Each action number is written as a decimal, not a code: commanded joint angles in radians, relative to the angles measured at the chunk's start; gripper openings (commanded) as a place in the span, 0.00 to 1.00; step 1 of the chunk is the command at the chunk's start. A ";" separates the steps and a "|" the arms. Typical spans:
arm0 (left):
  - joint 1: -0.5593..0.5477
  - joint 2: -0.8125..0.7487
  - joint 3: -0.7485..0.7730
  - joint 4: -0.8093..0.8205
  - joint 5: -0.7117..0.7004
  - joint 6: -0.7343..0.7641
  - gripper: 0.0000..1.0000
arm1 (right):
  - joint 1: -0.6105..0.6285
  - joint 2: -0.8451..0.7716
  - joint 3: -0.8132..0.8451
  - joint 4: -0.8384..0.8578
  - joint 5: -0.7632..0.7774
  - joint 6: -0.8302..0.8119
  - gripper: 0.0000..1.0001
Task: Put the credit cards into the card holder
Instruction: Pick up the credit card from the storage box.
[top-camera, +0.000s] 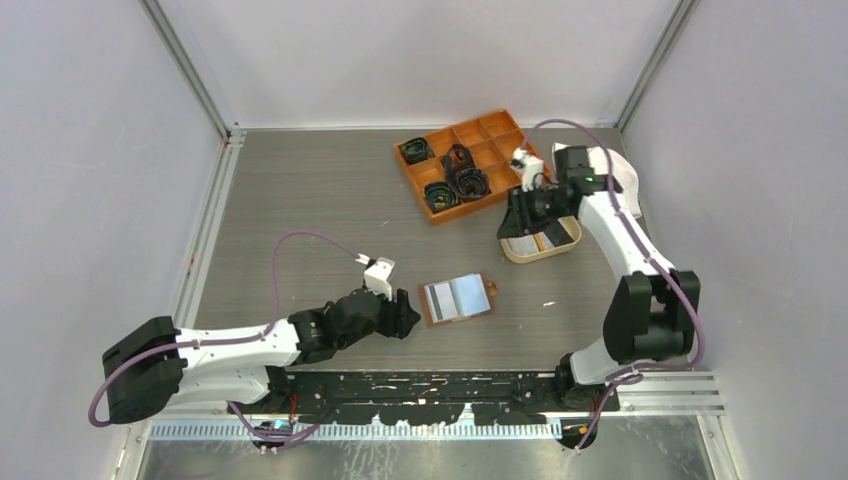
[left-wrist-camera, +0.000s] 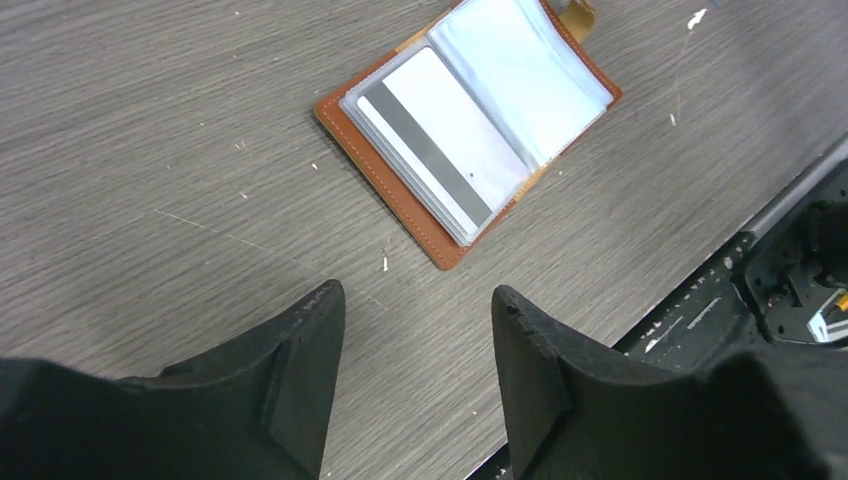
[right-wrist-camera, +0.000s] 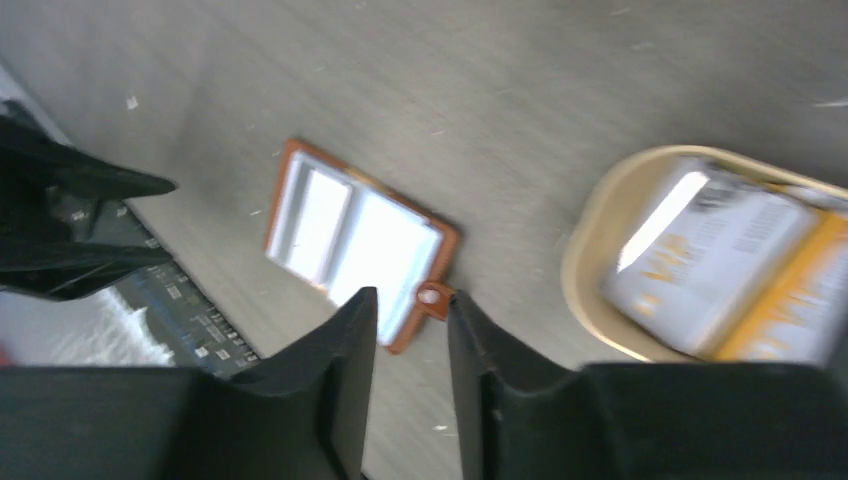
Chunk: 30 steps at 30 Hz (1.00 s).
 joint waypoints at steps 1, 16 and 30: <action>0.005 -0.049 -0.049 0.224 0.040 -0.015 0.58 | -0.094 -0.108 -0.034 0.127 0.098 0.027 0.46; 0.005 -0.117 -0.135 0.308 0.069 -0.021 0.58 | -0.298 0.253 0.182 0.045 -0.003 0.001 0.71; 0.005 -0.073 -0.154 0.377 0.086 -0.029 0.56 | -0.297 0.426 0.244 0.056 0.088 0.000 0.68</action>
